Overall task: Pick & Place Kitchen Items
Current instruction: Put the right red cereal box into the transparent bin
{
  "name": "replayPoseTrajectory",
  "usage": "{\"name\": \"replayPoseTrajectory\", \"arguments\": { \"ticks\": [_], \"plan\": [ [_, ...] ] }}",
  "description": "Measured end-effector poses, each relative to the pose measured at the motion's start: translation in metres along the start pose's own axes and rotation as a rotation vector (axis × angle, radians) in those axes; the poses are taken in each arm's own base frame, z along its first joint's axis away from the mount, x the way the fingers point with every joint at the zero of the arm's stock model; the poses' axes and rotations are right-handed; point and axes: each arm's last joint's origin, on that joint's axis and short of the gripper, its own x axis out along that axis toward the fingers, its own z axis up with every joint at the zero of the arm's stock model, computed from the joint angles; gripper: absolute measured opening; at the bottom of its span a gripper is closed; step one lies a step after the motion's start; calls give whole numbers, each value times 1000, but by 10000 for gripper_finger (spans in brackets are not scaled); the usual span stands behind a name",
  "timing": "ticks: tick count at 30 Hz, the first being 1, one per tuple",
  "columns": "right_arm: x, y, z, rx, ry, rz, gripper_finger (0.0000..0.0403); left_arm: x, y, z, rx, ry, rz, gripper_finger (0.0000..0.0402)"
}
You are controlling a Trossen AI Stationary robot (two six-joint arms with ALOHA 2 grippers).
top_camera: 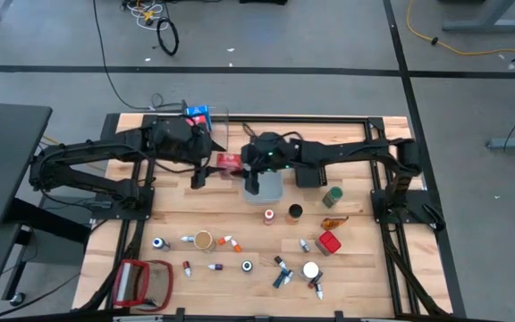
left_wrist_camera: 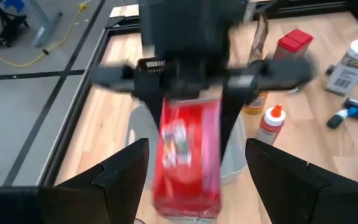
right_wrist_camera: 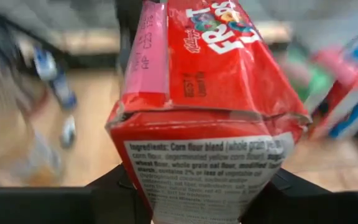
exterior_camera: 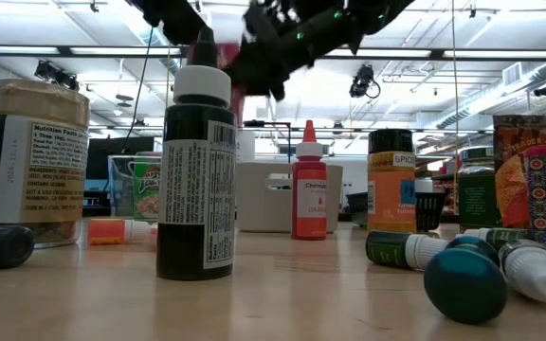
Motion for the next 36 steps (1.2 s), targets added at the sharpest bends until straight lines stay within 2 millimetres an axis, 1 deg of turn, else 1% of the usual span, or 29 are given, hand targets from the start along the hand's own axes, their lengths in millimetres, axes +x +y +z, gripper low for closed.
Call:
{"name": "replayPoseTrajectory", "arguments": {
  "ticks": [2, 4, 8, 12, 16, 31, 33, 36],
  "plan": [
    [11, -1, -7, -35, 37, 4, 178, -1, 0, -2, -3, 18, -1, 277],
    [15, -1, -10, -44, 41, 7, 179, 0, 0, -6, -5, 61, 3, 277],
    [15, -1, -5, -43, -11, 5, 177, 9, -1, -12, -6, 135, -10, 277],
    [15, -1, -2, -34, -37, 9, 174, 20, -1, -12, -3, 150, -19, 277],
    [15, 1, -4, -30, -19, 73, 177, 30, -1, -14, 15, 180, -21, 277],
    [16, 1, -5, -52, -19, 80, 180, 30, -1, -14, 14, 185, -29, 275],
    [16, 1, -5, -52, -19, 80, 180, 30, -1, -14, 15, 185, -29, 269],
    [16, 1, -5, -52, -19, 79, 180, 30, -1, -15, 14, 185, -30, 247]
  ]
}}
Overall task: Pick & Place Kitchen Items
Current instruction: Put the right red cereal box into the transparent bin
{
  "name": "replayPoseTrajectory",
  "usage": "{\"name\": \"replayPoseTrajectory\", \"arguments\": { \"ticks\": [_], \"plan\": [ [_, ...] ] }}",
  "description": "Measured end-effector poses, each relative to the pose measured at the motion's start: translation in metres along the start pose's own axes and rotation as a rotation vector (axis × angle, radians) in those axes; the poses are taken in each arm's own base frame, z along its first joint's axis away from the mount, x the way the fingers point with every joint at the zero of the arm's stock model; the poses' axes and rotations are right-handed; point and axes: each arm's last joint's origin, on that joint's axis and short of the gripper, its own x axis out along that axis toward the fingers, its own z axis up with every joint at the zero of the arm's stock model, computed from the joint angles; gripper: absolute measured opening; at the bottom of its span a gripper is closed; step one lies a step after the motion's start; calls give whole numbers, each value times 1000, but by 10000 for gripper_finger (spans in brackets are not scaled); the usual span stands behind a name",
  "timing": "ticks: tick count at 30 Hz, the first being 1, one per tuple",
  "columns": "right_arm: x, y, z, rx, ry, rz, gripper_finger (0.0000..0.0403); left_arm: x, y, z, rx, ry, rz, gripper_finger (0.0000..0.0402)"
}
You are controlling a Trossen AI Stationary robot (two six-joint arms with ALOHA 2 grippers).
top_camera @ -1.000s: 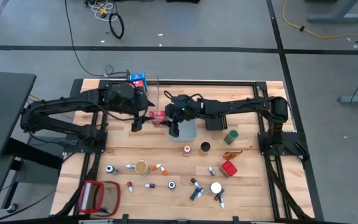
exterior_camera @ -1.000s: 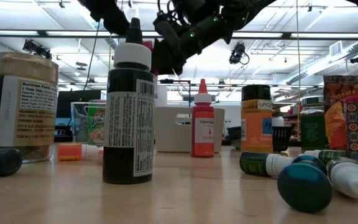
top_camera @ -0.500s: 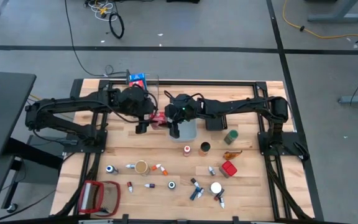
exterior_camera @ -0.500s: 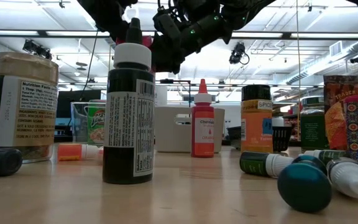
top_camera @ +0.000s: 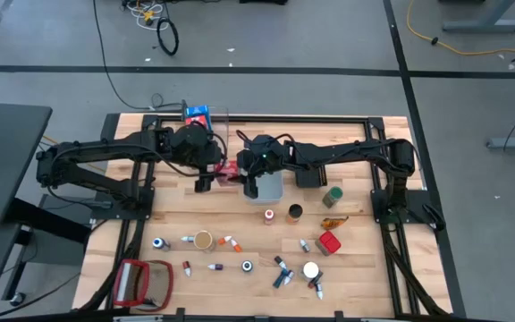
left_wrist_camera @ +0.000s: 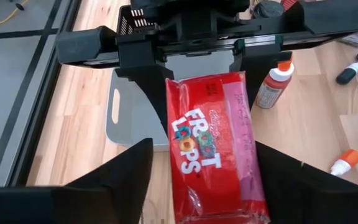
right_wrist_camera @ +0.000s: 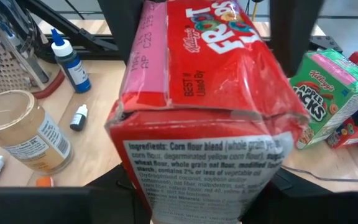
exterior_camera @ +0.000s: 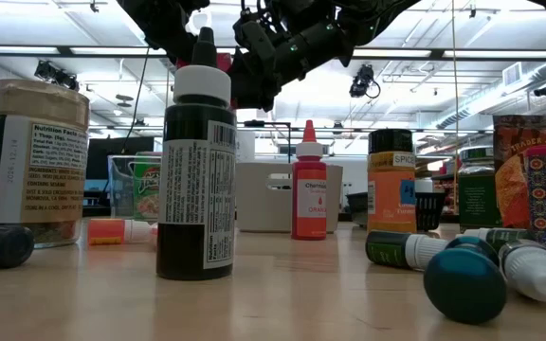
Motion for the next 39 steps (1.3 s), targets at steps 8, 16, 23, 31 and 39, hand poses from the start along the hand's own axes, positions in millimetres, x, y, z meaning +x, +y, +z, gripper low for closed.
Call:
{"name": "replayPoseTrajectory", "arguments": {
  "ticks": [8, 16, 23, 31, 39],
  "plan": [
    [0, 0, 0, -6, 1, -4, 185, 0, 0, -1, -3, 8, -4, 185],
    [0, -1, 0, -20, 13, -97, 225, 0, 0, -4, -4, 39, 4, 159],
    [0, -1, -5, 44, 64, -127, 249, -1, 1, -9, 9, 113, 82, 159],
    [-1, 1, -13, 126, 137, -117, 254, -18, 7, -8, 9, 120, 139, 154],
    [-1, 3, -14, 141, 147, -117, 251, -44, 26, -17, -54, 185, 246, 155]
  ]
}}
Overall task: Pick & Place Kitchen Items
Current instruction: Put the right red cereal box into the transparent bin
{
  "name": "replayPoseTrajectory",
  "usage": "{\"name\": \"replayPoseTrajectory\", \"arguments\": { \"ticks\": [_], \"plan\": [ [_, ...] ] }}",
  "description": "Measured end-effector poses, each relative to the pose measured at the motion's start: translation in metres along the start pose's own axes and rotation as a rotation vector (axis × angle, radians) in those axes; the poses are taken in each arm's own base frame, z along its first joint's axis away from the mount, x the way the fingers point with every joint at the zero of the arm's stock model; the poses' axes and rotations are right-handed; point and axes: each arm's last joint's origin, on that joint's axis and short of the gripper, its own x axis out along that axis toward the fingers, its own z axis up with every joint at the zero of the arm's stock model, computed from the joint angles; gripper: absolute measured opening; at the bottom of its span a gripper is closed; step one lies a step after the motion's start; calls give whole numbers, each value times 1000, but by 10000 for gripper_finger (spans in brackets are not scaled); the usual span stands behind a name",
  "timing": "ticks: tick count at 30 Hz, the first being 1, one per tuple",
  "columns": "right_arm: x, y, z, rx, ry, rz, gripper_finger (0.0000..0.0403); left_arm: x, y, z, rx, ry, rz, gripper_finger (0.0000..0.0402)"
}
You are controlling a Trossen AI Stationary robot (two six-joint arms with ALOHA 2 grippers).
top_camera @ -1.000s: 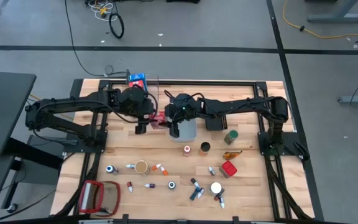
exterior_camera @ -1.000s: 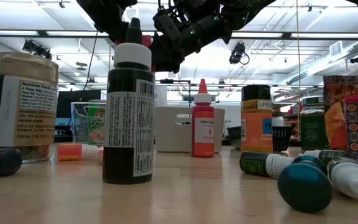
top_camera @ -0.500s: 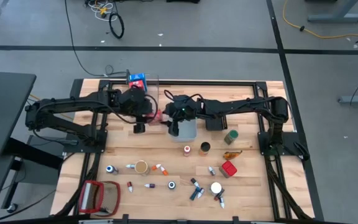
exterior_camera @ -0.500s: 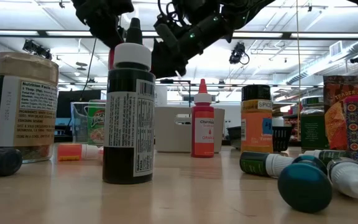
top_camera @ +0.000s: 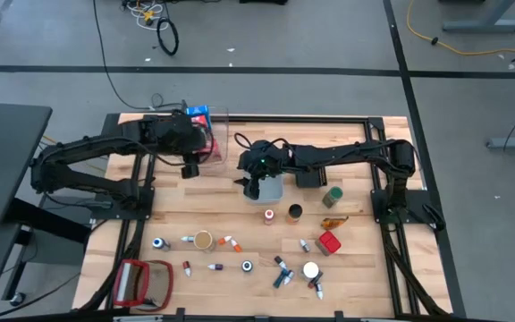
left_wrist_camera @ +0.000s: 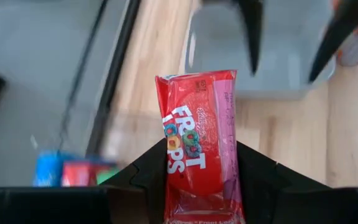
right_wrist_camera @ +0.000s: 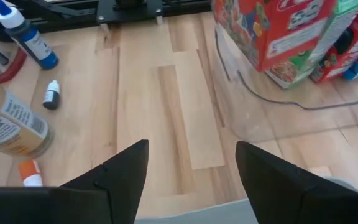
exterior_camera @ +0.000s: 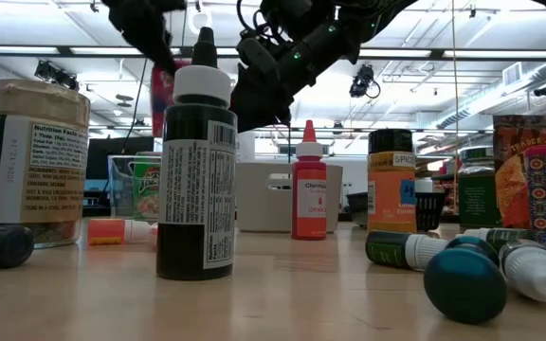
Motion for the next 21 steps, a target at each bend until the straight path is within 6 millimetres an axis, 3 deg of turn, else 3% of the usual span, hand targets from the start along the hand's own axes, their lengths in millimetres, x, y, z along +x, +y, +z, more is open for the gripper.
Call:
{"name": "replayPoseTrajectory", "arguments": {
  "ticks": [5, 11, 21],
  "plan": [
    [0, 0, 0, 0, 0, 0, 251, 16, 15, -20, -96, 102, 24, 153],
    [0, 0, 0, -1, 3, 1, 251, 36, 27, -38, -142, 109, 11, 152],
    [0, 1, -1, -2, 8, 2, 251, 73, 25, -73, -170, 144, 15, 151]
  ]
}}
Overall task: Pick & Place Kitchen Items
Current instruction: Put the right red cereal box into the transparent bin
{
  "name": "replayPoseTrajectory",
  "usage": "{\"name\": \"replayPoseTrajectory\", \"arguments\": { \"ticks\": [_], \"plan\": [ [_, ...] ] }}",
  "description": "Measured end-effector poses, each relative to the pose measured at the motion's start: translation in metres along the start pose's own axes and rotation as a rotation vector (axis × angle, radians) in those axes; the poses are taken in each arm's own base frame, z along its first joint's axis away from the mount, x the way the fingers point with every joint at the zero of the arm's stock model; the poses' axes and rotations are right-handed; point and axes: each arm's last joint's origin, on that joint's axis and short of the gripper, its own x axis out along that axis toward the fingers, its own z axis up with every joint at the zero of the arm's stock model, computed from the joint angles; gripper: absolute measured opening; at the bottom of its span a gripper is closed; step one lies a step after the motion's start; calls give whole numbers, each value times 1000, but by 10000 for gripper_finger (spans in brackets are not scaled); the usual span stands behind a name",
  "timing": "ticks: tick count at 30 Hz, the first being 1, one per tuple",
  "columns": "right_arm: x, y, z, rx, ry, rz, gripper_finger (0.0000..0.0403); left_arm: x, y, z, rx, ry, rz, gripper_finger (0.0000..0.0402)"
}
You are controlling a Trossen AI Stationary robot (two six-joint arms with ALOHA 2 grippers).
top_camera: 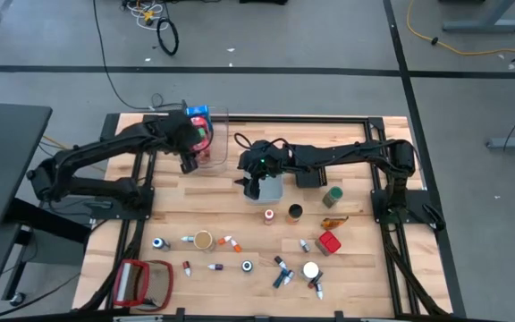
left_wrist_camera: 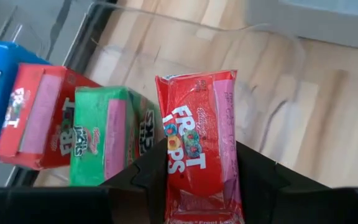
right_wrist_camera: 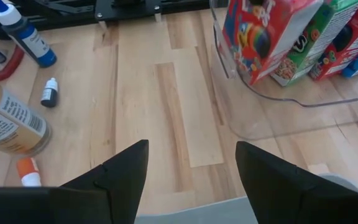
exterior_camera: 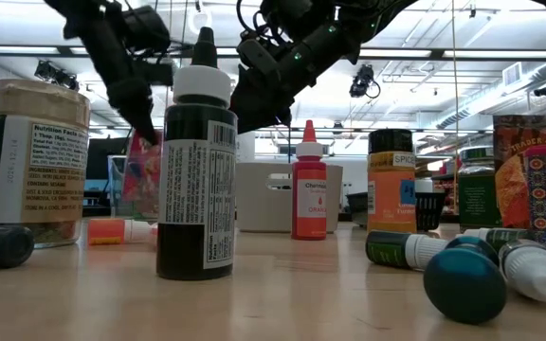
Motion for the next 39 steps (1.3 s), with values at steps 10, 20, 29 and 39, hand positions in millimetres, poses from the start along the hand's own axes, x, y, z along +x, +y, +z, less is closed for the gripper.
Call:
{"name": "replayPoseTrajectory", "arguments": {
  "ticks": [10, 20, 29, 39],
  "plan": [
    [0, 0, 0, -1, -1, 0, 251, 24, -3, -16, 10, -26, 63, 151],
    [0, 0, 0, -1, -1, 0, 251, 24, -3, -17, 9, -17, 85, 151],
    [0, 0, 0, -1, -1, 0, 251, 24, -3, -18, 20, -6, 102, 210],
    [0, 0, 0, -1, -1, 0, 251, 14, -6, -11, 50, 5, 117, 263]
  ]
}}
